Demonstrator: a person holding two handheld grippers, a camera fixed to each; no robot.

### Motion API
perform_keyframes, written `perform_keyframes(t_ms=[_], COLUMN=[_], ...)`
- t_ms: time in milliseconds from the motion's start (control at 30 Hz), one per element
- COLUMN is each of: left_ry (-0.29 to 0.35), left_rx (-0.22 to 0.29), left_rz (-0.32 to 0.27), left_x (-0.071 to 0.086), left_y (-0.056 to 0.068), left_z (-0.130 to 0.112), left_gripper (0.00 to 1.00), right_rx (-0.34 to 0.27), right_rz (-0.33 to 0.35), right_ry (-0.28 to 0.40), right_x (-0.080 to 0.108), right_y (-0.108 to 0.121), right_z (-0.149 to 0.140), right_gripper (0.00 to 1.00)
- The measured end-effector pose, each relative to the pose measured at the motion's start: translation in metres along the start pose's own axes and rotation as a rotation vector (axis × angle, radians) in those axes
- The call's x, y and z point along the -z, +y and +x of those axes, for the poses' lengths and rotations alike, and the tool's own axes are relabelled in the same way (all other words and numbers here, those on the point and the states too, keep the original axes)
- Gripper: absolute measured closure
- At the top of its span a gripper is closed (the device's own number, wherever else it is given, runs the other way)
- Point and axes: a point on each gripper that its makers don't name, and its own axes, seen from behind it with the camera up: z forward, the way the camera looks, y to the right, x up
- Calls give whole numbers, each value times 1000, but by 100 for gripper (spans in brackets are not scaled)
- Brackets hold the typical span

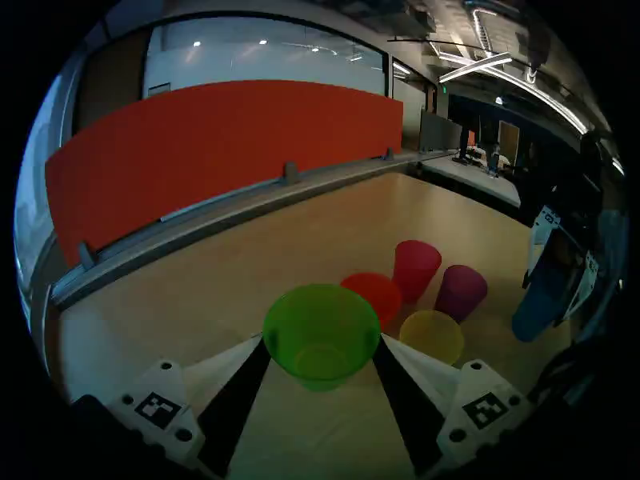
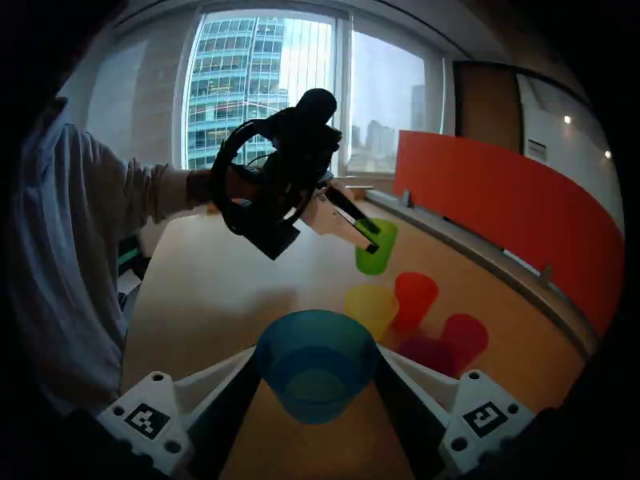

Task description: Pour water

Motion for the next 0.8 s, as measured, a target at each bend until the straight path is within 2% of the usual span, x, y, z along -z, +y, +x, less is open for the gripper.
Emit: perform_keyframes(t_ms=[467,800], left_ry=[165,328], left_rx=[9,1], left_rz=[52,79], left_x=[53,91], left_y=[1,13], left_z=[40,75], left_gripper=[14,14], right_rx=[-20,-35], right_rz=[-44,-54], right_ry=[50,81], right_x=[13,18], right_y=[0,-2], right_z=[27,42], right_gripper=[8,8])
